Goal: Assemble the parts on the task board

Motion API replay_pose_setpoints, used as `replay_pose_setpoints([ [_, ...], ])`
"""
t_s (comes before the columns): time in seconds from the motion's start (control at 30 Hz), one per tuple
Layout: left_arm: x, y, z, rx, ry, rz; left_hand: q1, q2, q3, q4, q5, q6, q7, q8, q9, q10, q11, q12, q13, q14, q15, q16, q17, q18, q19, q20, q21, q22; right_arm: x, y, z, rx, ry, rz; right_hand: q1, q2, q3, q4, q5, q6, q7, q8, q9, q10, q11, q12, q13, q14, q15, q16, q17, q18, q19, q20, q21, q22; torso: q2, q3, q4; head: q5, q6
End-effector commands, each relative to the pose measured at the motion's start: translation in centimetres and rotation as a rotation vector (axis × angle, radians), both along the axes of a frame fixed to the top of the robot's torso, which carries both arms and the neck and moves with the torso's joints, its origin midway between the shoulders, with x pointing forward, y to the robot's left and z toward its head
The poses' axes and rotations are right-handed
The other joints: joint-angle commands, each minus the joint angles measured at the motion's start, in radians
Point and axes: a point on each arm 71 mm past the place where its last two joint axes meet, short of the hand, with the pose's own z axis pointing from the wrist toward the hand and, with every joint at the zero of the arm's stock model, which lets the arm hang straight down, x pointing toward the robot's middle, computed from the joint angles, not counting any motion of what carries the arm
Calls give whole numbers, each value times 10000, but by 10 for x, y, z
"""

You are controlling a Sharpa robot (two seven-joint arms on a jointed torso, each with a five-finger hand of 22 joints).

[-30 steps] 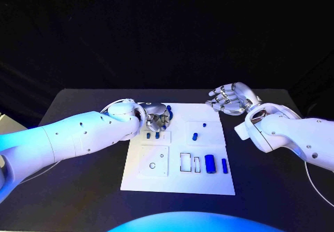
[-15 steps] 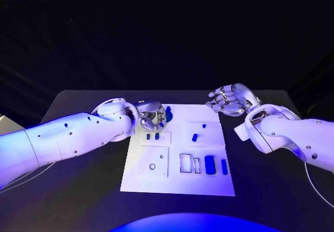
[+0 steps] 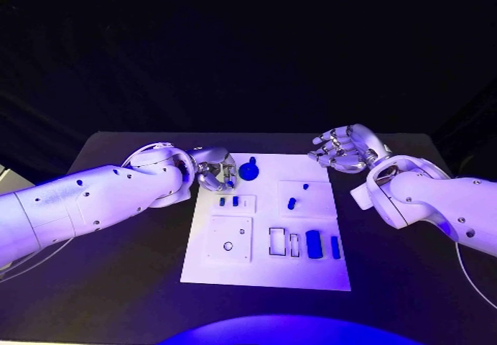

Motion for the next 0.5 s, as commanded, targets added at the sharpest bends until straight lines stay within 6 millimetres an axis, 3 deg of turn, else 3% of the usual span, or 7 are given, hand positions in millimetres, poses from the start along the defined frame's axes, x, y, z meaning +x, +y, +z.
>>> replay_pose_setpoints([
  [0.03, 1, 1, -3, 193, 300, 62, -115, -15, -66, 3, -8, 53, -2, -41, 40, 64, 3, -73, -10, 63, -2, 40, -2, -115, -32, 13, 15, -14, -1, 1, 0, 20, -104, 114, 4, -66, 62, -23, 45, -61, 182, 45, -17, -5, 79, -60, -18, 15, 64, -66, -13, 57, -60, -15, -38, -15, 5, 8, -21, 10, 9],
  [0.5, 7, -2, -6, 314, 229, 83, -148, -20, -76, 5, -9, 59, -5, -57, 44, 76, 3, -100, -17, 62, -2, 40, -10, -111, -48, 13, 1, -36, -1, 1, 0, 22, -84, 136, 7, -68, 67, -24, 45, -66, 188, 45, -21, -17, 85, -68, -44, 5, 72, -90, -32, 57, -74, -8, -38, -60, 17, 2, -23, -13, -7],
])
